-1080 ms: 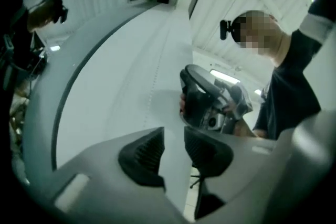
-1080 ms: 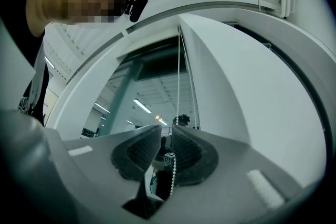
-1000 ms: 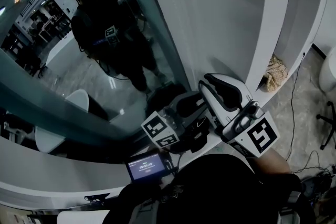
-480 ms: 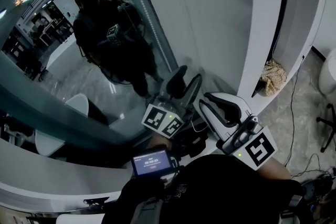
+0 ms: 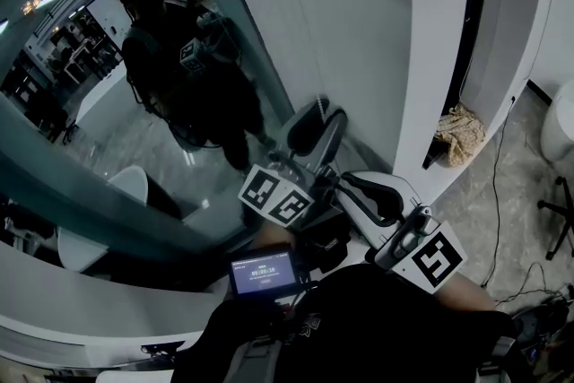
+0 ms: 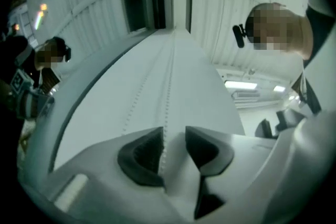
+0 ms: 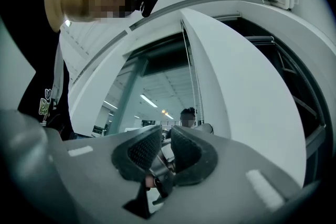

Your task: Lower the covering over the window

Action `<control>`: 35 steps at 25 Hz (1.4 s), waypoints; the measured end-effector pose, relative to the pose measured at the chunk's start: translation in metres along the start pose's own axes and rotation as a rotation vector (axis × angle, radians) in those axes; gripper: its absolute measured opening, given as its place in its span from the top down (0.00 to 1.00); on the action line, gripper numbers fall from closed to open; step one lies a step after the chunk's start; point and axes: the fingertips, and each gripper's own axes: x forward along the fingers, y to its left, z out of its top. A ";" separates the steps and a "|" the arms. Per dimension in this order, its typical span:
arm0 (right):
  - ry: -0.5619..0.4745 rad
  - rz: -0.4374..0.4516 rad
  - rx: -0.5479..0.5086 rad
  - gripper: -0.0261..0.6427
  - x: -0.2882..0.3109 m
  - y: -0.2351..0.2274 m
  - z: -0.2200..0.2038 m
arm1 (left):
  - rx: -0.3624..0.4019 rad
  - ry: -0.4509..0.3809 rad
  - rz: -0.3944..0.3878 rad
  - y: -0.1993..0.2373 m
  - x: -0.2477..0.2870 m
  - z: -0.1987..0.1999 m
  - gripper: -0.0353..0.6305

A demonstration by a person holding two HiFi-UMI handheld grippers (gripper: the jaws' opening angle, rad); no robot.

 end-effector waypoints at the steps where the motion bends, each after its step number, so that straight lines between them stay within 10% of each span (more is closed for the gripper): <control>1: 0.006 0.001 0.006 0.89 -0.001 0.000 -0.001 | -0.052 -0.013 -0.006 0.001 0.000 0.001 0.78; 5: 0.004 0.006 0.056 0.89 -0.007 -0.003 -0.002 | -0.157 -0.055 0.008 0.010 -0.002 0.008 0.92; 13: -0.015 0.014 0.107 0.89 -0.008 -0.012 0.004 | -0.086 0.069 0.057 -0.001 -0.038 -0.023 0.93; 21: -0.132 0.032 0.083 0.88 0.008 -0.013 0.072 | -0.100 0.426 0.184 -0.064 -0.139 -0.131 0.93; 30: -0.175 0.355 0.400 0.79 0.069 -0.005 0.148 | -0.180 0.551 0.275 -0.121 -0.200 -0.206 0.93; 35: -0.284 0.426 0.369 0.93 0.071 -0.003 0.200 | -0.140 0.547 0.304 -0.129 -0.201 -0.209 0.92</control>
